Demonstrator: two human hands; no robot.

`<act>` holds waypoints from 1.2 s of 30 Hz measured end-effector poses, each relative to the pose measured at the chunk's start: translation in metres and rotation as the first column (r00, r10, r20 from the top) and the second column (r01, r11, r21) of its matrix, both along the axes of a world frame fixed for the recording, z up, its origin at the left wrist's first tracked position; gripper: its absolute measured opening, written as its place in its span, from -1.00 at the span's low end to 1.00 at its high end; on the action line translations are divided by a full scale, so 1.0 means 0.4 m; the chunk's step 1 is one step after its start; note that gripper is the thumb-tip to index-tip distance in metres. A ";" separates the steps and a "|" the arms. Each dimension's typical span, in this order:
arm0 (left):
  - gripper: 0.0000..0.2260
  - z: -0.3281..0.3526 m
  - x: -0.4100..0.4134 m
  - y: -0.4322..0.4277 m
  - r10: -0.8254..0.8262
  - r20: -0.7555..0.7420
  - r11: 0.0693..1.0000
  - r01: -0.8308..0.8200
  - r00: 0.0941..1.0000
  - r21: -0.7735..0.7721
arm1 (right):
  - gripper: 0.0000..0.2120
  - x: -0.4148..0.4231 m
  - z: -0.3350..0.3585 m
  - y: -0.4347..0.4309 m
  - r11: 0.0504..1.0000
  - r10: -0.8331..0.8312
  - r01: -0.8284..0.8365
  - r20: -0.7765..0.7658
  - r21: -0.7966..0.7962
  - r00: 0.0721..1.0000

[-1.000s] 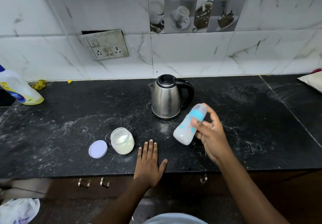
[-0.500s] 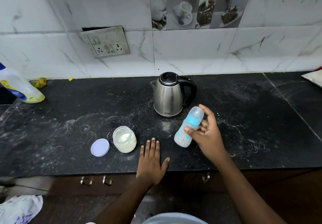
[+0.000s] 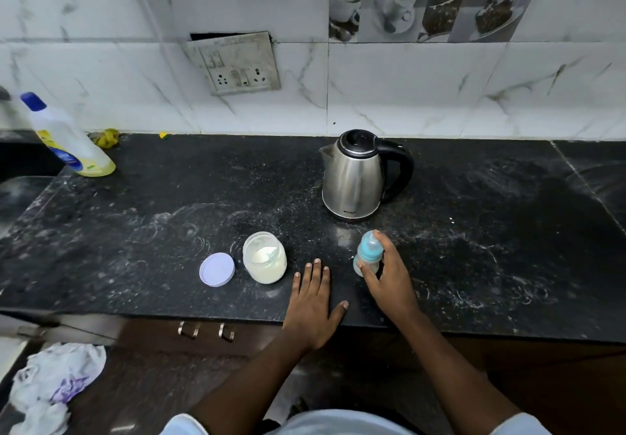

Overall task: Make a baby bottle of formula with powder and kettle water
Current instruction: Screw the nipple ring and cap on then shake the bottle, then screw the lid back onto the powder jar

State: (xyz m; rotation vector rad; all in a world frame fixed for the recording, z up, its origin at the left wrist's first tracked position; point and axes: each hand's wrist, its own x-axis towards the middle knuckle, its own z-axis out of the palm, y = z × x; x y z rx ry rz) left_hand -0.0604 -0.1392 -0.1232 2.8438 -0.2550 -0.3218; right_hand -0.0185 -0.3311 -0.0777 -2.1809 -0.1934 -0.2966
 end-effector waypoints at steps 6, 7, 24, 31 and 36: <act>-0.23 0.006 0.001 0.022 -0.026 0.005 0.990 0.027 1.000 -0.140 | -0.25 0.009 -0.027 0.007 1.000 -0.007 0.009 0.056 -0.030 0.998; -0.24 0.012 0.000 0.025 -0.034 0.017 0.985 0.036 0.999 -0.170 | -0.23 0.009 -0.028 0.009 1.000 -0.010 0.011 0.060 -0.029 0.998; -0.46 0.252 0.088 0.496 0.661 0.098 0.743 -0.631 0.744 -0.223 | -0.43 -0.015 0.117 0.200 1.000 0.004 -0.001 0.566 -0.006 0.824; -0.16 0.128 0.071 0.510 0.500 -0.067 0.866 -0.500 0.863 0.026 | -0.53 0.005 0.119 0.326 0.990 0.103 -0.131 0.346 0.059 0.933; -0.21 0.137 0.079 0.499 0.504 -0.010 0.864 -0.504 0.864 -0.009 | -0.62 0.014 0.129 0.358 0.974 0.163 -0.191 0.206 0.124 0.965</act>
